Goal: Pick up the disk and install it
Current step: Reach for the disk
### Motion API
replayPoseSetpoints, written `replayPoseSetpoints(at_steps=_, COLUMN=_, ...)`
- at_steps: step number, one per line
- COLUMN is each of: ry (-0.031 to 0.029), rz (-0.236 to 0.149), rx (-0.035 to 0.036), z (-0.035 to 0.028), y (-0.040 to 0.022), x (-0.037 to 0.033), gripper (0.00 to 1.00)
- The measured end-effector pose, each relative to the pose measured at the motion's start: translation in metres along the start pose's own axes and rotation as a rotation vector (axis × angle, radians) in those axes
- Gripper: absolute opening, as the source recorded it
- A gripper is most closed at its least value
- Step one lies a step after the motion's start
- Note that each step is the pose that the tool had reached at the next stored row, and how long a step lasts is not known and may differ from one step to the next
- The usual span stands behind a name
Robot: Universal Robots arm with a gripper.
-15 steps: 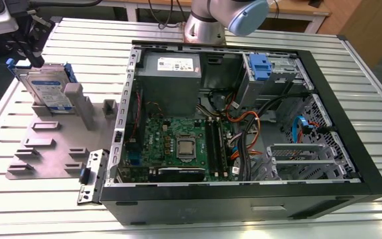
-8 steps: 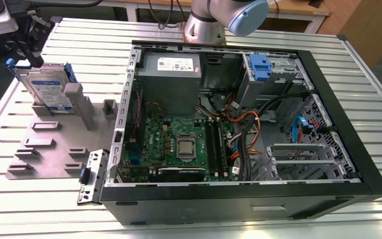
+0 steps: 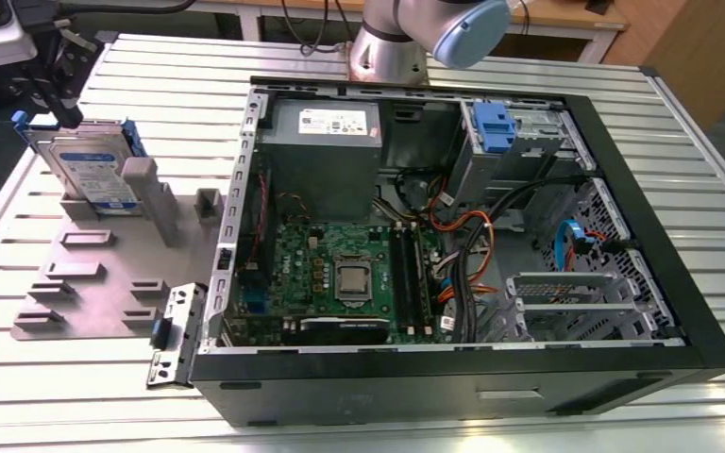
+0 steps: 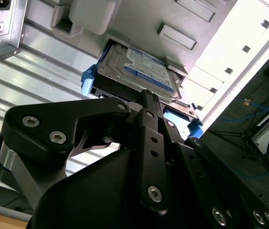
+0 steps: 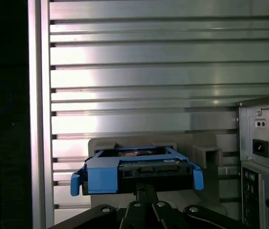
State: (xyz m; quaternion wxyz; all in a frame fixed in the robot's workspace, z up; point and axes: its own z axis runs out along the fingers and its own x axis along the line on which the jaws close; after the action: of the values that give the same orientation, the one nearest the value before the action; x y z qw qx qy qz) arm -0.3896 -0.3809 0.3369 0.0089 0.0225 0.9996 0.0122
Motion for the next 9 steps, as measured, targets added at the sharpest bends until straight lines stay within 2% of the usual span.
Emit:
replayPoseSetpoints(at_steps=5, ry=-0.0001, rz=-0.01, rx=-0.0006, z=0.001, y=0.0, x=0.0005, gripper=0.11)
replayPoseSetpoints(at_steps=9, ry=-0.0001, rz=-0.011, rx=-0.0008, z=0.0015, y=0.0015, x=0.0052, gripper=0.11)
